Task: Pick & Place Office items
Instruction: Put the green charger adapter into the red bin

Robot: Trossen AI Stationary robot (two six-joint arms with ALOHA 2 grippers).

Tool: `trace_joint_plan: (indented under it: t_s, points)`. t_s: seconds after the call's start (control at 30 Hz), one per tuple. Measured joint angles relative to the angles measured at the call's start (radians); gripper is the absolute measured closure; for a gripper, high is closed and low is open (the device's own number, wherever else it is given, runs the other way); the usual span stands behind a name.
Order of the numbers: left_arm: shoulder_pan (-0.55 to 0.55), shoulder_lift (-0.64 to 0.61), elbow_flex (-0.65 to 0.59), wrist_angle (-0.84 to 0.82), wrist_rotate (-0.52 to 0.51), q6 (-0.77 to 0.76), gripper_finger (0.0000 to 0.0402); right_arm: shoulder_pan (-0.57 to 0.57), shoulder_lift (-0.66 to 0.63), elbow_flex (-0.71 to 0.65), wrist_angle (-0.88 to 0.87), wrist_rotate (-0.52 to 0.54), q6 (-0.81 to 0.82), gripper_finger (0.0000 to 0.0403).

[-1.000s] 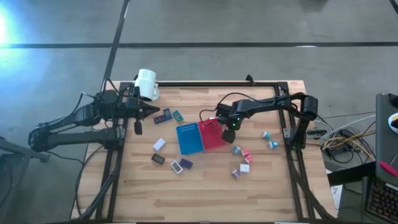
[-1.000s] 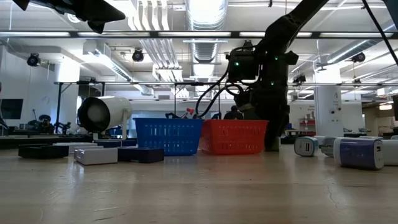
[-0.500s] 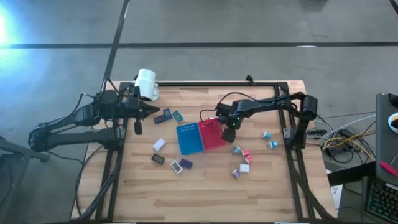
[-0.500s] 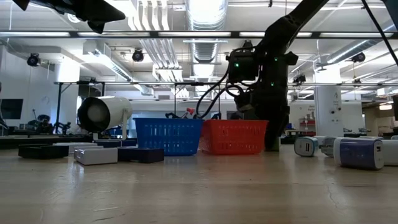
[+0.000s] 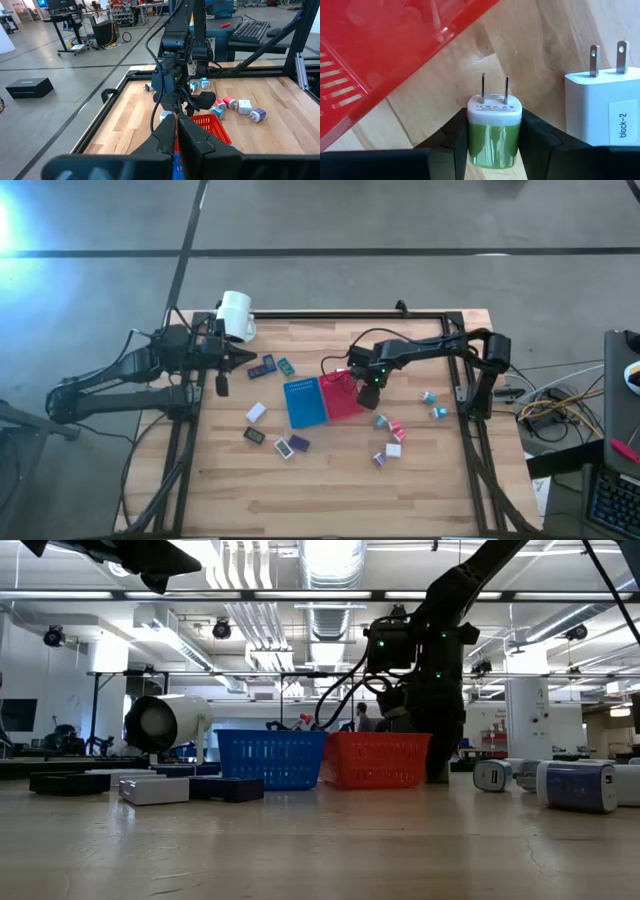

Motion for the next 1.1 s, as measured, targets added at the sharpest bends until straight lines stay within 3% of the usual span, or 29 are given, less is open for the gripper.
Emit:
trace_joint_plan:
  t_s: [0.2,0.5,0.8,1.1]
  points:
    - [0.0,0.0,0.0,0.0,0.0,-0.001,0.0378,0.002,-0.019,0.033,-0.113,0.06,-0.031,0.028]
    - [0.0,-0.002,0.0,0.0,0.0,-0.005,0.0378,0.001,-0.032,0.231,-0.263,0.133,-0.101,0.028]
    - [0.0,-0.009,0.0,0.0,0.0,-0.011,0.0378,0.001,-0.032,0.418,-0.384,0.138,-0.14,0.028]
    - [0.0,-0.014,0.0,-0.009,-0.001,-0.012,0.0378,0.05,-0.032,0.424,-0.361,0.071,-0.151,0.028]
